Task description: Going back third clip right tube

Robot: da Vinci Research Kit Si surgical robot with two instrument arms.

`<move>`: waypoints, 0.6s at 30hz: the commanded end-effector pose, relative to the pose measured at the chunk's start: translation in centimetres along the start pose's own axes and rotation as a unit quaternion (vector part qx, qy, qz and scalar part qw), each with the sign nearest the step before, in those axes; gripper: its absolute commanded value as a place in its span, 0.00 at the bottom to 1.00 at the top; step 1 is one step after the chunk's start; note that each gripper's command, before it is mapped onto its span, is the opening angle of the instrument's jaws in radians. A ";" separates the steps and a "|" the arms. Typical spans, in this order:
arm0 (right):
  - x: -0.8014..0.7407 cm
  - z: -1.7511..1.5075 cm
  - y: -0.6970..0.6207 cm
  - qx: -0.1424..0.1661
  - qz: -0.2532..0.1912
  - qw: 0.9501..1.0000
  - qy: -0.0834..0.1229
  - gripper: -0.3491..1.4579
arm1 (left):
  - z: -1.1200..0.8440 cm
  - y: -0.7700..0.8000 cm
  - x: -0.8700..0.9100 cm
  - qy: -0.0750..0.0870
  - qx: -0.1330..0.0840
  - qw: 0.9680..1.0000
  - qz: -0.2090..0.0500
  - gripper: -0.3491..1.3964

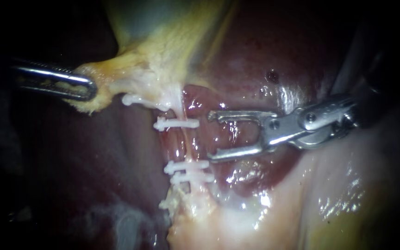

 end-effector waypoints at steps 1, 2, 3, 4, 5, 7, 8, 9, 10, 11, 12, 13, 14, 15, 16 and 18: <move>0.02 -0.04 0.00 0.001 -0.003 1.000 0.000 0.47 | 0.00 0.00 0.00 0.000 0.000 1.000 0.000 0.00; 0.04 -0.06 0.00 0.002 -0.005 1.000 0.001 0.47 | 0.00 0.00 0.00 0.000 0.000 1.000 0.000 0.00; 0.06 -0.10 -0.01 0.003 -0.008 1.000 0.001 0.47 | 0.00 0.00 0.00 0.000 0.000 1.000 0.000 0.00; 0.07 -0.12 -0.01 0.004 -0.008 1.000 0.001 0.47 | 0.00 0.00 0.00 0.000 0.000 1.000 0.000 0.00; 0.09 -0.15 -0.01 0.004 -0.010 1.000 0.002 0.47 | 0.00 0.00 0.00 0.000 0.000 1.000 0.000 0.00; 0.11 -0.20 -0.01 0.006 -0.012 1.000 0.001 0.47 | 0.00 0.00 0.00 0.000 0.000 1.000 0.000 0.00; 0.11 -0.22 -0.01 0.006 -0.012 1.000 0.001 0.47 | 0.00 0.00 0.00 0.000 0.000 1.000 0.000 0.00; 0.11 -0.24 -0.01 0.008 -0.012 1.000 0.001 0.47 | 0.00 0.00 0.00 0.000 0.000 1.000 0.000 0.00; 0.11 -0.26 -0.01 0.009 -0.015 1.000 0.002 0.47 | 0.01 0.00 0.00 0.000 0.000 1.000 0.000 0.00; 0.11 -0.27 -0.02 0.009 -0.015 1.000 0.002 0.47 | 0.01 0.00 0.00 0.000 0.000 1.000 0.000 0.00; 0.11 -0.28 -0.02 0.009 -0.015 1.000 0.001 0.47 | 0.01 -0.01 0.00 0.000 0.000 1.000 0.000 0.00; 0.11 -0.28 -0.02 0.009 -0.015 1.000 0.001 0.47 | 0.01 -0.01 0.00 0.000 0.000 1.000 0.000 0.00; 0.10 -0.29 -0.02 0.010 -0.015 1.000 0.001 0.47 | 0.01 -0.01 0.00 0.000 0.000 1.000 0.000 0.00; 0.10 -0.30 -0.02 0.010 -0.015 1.000 0.001 0.47 | 0.01 -0.01 0.01 0.000 0.000 1.000 0.000 0.00; 0.10 -0.30 -0.02 0.010 -0.016 1.000 0.001 0.47 | 0.02 -0.01 0.01 0.000 0.000 1.000 0.000 0.00; 0.10 -0.31 -0.03 0.010 -0.016 1.000 0.001 0.47 | 0.02 -0.02 0.00 0.000 0.000 1.000 0.000 0.00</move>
